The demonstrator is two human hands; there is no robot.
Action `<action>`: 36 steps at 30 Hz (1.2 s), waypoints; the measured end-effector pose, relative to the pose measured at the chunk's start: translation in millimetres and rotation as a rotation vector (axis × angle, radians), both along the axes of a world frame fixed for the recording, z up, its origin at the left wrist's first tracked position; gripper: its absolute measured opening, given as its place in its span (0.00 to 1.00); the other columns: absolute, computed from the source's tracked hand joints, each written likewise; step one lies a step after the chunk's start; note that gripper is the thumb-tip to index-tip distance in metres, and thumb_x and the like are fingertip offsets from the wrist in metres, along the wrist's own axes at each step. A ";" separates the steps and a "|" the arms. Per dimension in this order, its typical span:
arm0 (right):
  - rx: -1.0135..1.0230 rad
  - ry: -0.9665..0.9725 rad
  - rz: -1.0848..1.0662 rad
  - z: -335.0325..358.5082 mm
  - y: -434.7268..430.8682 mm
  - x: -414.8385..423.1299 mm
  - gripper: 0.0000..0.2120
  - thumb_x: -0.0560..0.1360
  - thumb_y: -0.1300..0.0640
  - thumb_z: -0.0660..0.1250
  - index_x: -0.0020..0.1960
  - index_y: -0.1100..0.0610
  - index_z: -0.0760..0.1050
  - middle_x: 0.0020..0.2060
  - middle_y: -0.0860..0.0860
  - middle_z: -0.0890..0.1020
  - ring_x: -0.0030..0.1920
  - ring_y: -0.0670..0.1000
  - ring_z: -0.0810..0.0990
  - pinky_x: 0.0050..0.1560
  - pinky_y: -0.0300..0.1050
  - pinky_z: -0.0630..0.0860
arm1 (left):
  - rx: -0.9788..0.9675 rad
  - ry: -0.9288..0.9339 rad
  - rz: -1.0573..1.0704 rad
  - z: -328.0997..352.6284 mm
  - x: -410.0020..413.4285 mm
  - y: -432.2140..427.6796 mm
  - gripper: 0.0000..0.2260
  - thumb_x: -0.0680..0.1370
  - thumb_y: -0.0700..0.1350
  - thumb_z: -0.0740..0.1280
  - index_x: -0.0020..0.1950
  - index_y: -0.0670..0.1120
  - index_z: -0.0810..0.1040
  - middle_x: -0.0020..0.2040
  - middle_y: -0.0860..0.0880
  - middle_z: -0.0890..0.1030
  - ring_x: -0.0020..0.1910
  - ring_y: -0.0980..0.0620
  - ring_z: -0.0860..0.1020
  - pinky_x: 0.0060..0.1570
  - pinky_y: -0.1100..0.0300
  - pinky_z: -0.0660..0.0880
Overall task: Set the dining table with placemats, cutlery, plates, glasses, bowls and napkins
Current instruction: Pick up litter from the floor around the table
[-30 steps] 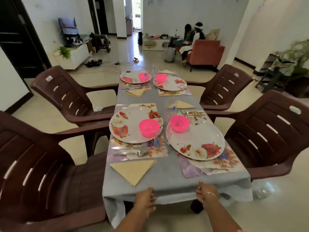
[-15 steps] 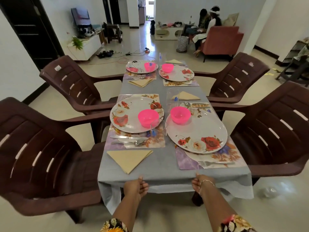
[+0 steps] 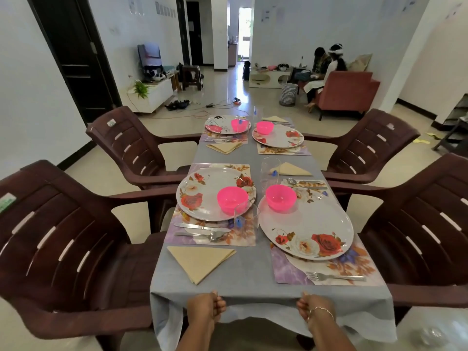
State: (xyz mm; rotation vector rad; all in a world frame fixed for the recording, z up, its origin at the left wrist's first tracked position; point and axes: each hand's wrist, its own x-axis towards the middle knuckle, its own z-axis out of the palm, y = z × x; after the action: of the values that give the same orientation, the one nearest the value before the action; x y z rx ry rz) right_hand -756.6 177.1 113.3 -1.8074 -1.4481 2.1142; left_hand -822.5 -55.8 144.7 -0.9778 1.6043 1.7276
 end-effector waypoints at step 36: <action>0.045 0.093 0.238 35.2 -24.4 7.9 0.11 0.72 0.71 0.61 0.33 0.67 0.76 0.20 0.53 0.79 0.25 0.49 0.78 0.30 0.38 0.74 | -0.191 0.156 -0.430 12.1 7.9 24.6 0.02 0.74 0.33 0.67 0.45 0.36 0.76 0.45 0.40 0.77 0.49 0.43 0.76 0.46 0.51 0.75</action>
State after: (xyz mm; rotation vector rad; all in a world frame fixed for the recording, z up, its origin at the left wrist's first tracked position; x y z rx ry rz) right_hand -748.7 152.7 148.6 -1.5686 -1.7478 2.2137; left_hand -814.5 -31.2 156.8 -0.5333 1.9402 1.4007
